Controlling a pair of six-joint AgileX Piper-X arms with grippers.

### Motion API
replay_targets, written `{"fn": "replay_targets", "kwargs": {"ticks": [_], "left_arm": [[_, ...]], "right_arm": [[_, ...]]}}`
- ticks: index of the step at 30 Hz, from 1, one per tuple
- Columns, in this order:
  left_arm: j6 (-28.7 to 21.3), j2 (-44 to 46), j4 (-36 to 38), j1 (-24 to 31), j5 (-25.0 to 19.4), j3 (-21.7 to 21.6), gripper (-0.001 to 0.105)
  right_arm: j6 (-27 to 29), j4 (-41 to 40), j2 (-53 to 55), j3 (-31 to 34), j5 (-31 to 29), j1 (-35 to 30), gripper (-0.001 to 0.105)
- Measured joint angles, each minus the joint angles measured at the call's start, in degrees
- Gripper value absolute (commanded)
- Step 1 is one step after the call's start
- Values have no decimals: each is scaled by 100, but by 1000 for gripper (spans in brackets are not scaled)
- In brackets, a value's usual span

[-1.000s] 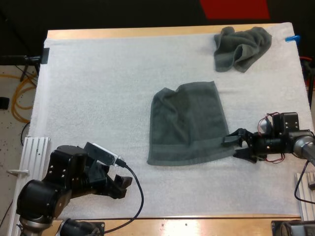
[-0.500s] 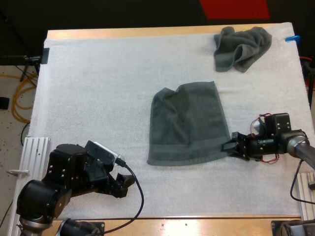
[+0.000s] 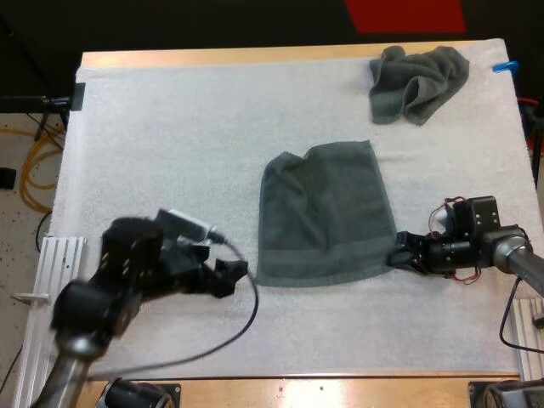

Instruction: Pick towel from pile fold and stack

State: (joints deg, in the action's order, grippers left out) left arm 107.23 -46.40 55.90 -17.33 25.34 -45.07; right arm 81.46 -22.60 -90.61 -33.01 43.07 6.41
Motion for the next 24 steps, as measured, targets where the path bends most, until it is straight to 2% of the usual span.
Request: {"fn": "replay_targets", "kwargs": {"ticks": [10,13,18,24], "left_arm": [[38,-2115,-942,0,156,5,72],[38,-2687,-1209,0,404,5,72],[38,-3515,-1390,0,1054,5,72],[68,-4223,-1406,0,1298,5,72]], "right_arm": [[-3,0,0,-1,-8,0,0],[-3,0,0,-1,-8,0,0],[-3,0,0,-1,-8,0,0],[-3,0,0,-1,-8,0,0]]}}
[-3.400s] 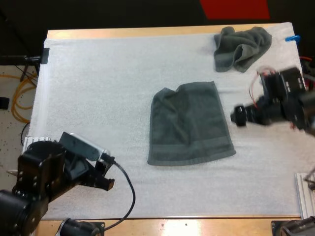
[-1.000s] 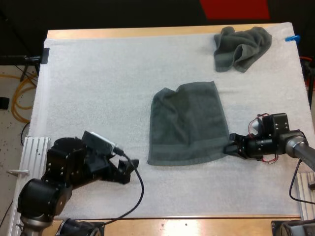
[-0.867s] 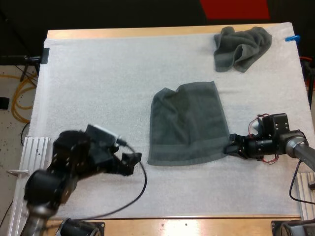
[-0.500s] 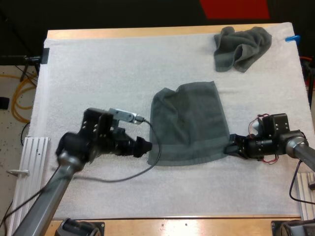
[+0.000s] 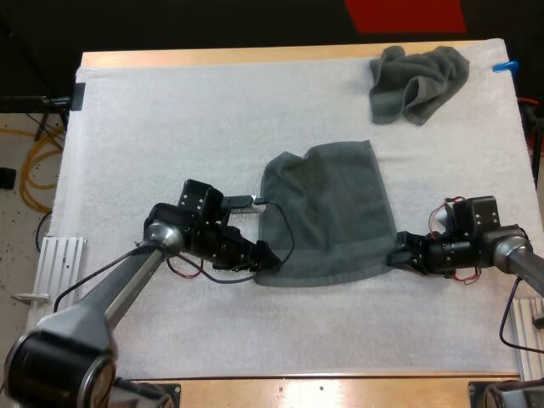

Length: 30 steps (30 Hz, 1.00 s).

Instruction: Pick towel from pile fold and stack

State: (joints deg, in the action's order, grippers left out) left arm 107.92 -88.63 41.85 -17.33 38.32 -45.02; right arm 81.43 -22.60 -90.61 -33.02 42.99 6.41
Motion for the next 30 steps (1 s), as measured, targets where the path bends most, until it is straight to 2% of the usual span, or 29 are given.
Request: {"fn": "replay_targets", "kwargs": {"ticks": [4,10,16,22,30], "left_arm": [[11,-272,0,0,285,0,72],[9,-412,0,-16,455,0,72],[9,-411,0,-333,581,0,71],[313,-369,-179,-794,-84,-12,71],[478,-366,-355,-836,-272,-34,65]], "right_arm": [[0,0,0,0,-4,0,0],[0,0,0,0,-4,0,0],[0,0,0,0,-4,0,0],[0,0,0,0,-15,0,0],[0,0,0,0,-15,0,0]]}}
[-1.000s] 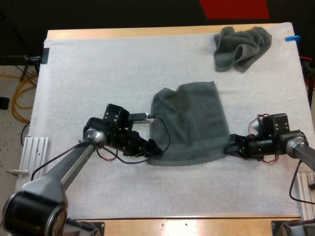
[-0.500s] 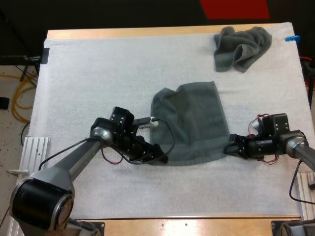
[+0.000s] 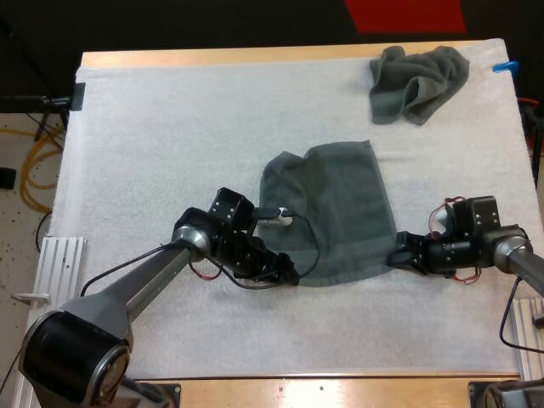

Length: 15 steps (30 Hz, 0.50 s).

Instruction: Pick towel from pile fold and stack

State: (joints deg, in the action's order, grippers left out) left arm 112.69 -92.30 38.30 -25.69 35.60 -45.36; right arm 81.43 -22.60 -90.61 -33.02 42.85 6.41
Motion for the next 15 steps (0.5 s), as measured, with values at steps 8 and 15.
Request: {"fn": "replay_targets", "kwargs": {"ticks": [8,15], "left_arm": [[0,-13,-174,0,-90,0,57],[0,-14,-233,0,-110,0,33]], "right_arm": [[0,0,0,0,0,0,0],[0,0,0,0,-11,0,0]]}}
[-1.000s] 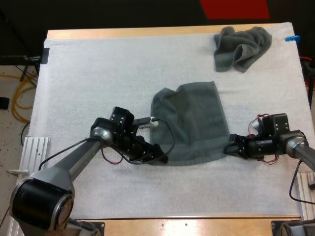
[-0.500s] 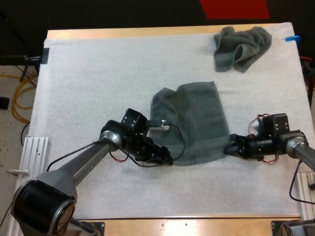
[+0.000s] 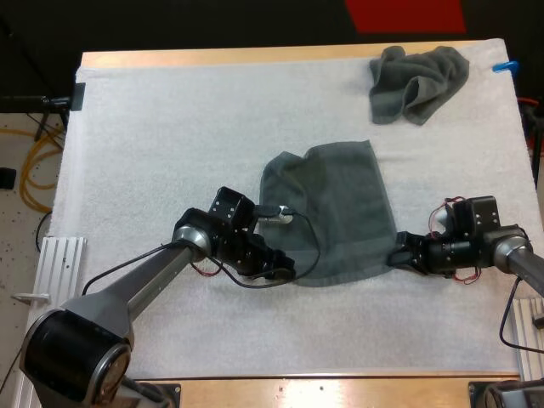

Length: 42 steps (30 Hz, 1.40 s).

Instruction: Pick towel from pile fold and stack

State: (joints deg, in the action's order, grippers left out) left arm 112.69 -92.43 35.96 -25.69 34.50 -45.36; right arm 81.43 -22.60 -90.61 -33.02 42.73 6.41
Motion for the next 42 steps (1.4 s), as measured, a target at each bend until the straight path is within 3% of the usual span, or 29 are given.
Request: {"fn": "replay_targets", "kwargs": {"ticks": [4,5,11,16,23,27,31,37,42], "left_arm": [[0,0,0,0,-22,13,3],[-20,0,0,0,-28,13,0],[-323,272,480,0,13,13,0],[-433,947,1038,-17,70,13,0],[-586,1651,1891,-105,94,13,0],[-691,1803,2251,-315,78,83,0],[-639,1888,2358,-441,114,420,0],[-600,1891,1780,-214,212,690,0],[-302,1860,824,301,313,697,0]], "right_arm": [[0,0,8,0,0,0,0],[0,0,26,0,-10,0,0],[-48,-348,615,56,-280,0,0],[-48,-1102,1441,56,-352,22,0],[-73,-2001,2429,56,-631,665,0],[-535,-2176,2859,56,-869,1102,0],[-957,-2285,3212,56,-1066,1443,0],[-1400,-1943,3208,61,-1457,1556,0],[-2369,-759,2763,61,-1401,1556,0]]}}
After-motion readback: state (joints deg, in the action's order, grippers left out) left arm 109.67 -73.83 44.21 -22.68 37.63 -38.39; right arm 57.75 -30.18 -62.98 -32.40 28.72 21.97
